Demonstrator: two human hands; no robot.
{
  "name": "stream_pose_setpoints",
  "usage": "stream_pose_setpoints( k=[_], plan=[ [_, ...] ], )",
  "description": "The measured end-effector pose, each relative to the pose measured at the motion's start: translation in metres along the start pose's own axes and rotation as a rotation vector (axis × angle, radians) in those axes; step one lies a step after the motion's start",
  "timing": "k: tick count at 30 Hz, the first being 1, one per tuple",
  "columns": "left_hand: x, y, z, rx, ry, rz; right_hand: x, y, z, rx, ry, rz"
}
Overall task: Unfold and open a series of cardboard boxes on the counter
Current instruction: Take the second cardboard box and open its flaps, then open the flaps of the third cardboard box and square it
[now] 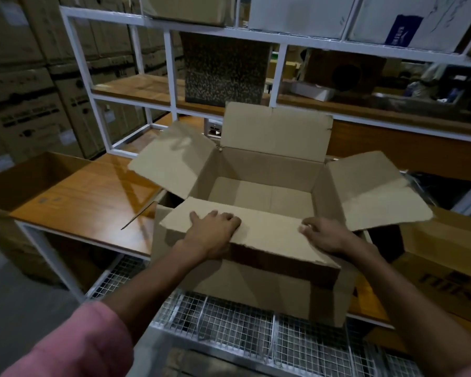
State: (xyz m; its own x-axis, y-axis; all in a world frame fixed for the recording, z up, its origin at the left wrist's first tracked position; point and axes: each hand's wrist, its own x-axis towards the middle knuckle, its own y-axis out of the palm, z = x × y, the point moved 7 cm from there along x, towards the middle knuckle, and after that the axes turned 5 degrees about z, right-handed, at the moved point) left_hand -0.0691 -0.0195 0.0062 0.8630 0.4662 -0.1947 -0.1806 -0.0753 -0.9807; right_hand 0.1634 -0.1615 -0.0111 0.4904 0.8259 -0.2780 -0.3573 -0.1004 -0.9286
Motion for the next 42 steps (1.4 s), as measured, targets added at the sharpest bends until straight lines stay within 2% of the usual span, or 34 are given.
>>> stream_pose_setpoints(
  k=[3,5,8,12,15,21,30,36,40,42],
  plan=[
    [-0.002,-0.026,-0.003,-0.02,-0.053,-0.017,-0.009,-0.009,0.025,0.048,-0.085,0.137],
    [0.0,-0.043,-0.006,0.009,-0.083,-0.014,-0.018,-0.022,0.034,0.128,-0.102,0.157],
    [0.006,-0.062,-0.007,0.047,-0.116,-0.031,-0.032,-0.045,0.034,0.22,-0.103,0.1],
    [0.013,-0.062,-0.005,0.043,-0.138,-0.019,-0.042,-0.059,0.024,0.174,-0.109,-0.046],
    [0.019,-0.059,-0.016,-0.017,-0.076,-0.007,-0.044,-0.055,0.011,0.105,-0.077,-0.145],
    [0.026,-0.068,-0.057,-0.1,0.061,-0.045,-0.045,-0.055,0.011,0.124,-0.106,-0.246],
    [0.039,-0.087,-0.129,-0.172,0.227,-0.346,-0.086,-0.086,-0.022,0.254,-0.159,-0.666],
    [0.063,-0.106,-0.211,-0.177,0.313,-0.437,-0.108,-0.104,-0.065,0.317,-0.234,-0.713],
    [0.082,-0.121,-0.283,-0.168,0.39,-0.618,-0.127,-0.12,-0.123,0.311,-0.264,-0.784],
    [0.096,-0.123,-0.329,-0.134,0.405,-0.649,-0.141,-0.126,-0.165,0.305,-0.25,-0.808]
  ],
)
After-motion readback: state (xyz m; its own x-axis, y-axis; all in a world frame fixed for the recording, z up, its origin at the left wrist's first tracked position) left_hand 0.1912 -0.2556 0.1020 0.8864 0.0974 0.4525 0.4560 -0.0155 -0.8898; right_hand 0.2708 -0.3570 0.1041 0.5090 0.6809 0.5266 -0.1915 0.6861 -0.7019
